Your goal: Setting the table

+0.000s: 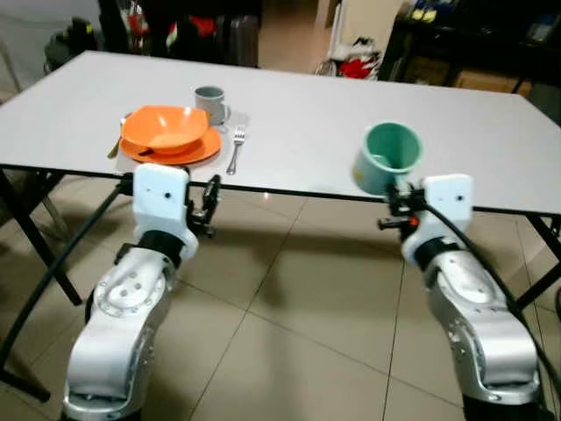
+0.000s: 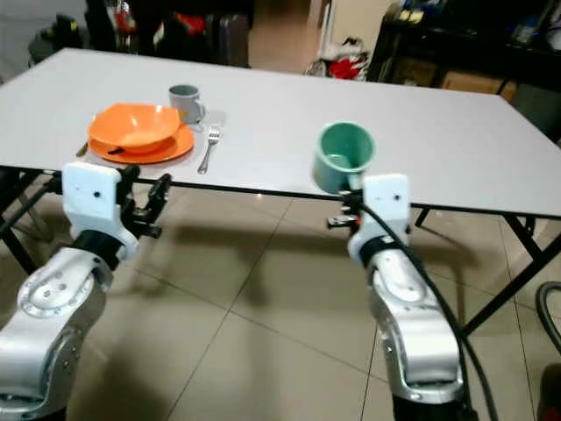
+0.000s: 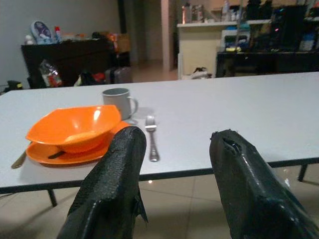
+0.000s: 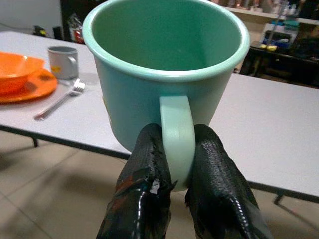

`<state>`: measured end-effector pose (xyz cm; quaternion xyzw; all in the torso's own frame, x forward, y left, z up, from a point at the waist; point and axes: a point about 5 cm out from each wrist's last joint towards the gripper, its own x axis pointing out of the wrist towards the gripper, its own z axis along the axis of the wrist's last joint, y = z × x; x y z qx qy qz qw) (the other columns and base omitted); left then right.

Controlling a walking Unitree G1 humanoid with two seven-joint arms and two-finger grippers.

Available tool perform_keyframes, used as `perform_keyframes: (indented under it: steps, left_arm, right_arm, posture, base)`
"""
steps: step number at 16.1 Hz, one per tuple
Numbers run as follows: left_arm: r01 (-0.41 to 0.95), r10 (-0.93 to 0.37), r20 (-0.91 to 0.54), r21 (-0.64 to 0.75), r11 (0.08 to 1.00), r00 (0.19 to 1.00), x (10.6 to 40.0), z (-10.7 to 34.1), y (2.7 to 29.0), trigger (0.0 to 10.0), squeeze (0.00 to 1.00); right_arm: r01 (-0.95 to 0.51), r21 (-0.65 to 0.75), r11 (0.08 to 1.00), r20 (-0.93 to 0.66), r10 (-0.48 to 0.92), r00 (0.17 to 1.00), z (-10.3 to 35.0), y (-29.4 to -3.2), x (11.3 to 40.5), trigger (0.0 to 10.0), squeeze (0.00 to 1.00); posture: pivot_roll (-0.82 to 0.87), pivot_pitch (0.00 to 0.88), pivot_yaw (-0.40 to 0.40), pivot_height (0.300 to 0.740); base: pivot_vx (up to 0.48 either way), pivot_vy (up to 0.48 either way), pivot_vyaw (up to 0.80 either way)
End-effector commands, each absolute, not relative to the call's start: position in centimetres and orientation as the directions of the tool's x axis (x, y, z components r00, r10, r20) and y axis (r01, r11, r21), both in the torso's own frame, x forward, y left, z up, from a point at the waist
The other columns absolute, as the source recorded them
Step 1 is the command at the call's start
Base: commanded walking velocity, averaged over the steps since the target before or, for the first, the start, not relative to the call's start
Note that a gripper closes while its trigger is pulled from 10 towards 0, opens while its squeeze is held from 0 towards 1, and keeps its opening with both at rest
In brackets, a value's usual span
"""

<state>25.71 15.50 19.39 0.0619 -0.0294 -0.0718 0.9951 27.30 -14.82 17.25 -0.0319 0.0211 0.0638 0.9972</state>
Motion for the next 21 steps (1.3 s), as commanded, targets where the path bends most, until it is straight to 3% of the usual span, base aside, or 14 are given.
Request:
perform_keyframes:
  steps: [1,7,21]
  left_arm:
    - [0.164,-0.172,0.05,0.127,0.978,0.984,25.79,19.42,14.95,10.0,0.0]
    - [0.175,-0.183,0.047,0.128,0.976,0.982,25.83,19.37,14.83,10.0,0.0]
    - [0.168,-0.176,0.05,0.124,0.978,0.983,25.92,19.36,14.91,10.0,0.0]
  right_arm:
    - [-0.1,-0.068,0.993,-0.037,0.098,0.994,17.59,-15.61,27.23,10.0,0.0]
    - [-0.091,-0.056,0.994,-0.043,0.089,0.995,17.5,-15.77,27.21,10.0,0.0]
    - [-0.148,-0.061,0.987,-0.055,0.145,0.988,17.21,-14.95,27.43,10.0,0.0]
  posture:
    - [-0.02,0.0,-0.06,0.74]
    - [-0.02,0.0,-0.057,0.74]
    - [-0.02,0.0,-0.07,0.74]
  base:
    - [0.289,0.0,-0.8]
    - [0.287,0.0,-0.77]
    - [0.363,0.0,0.0]
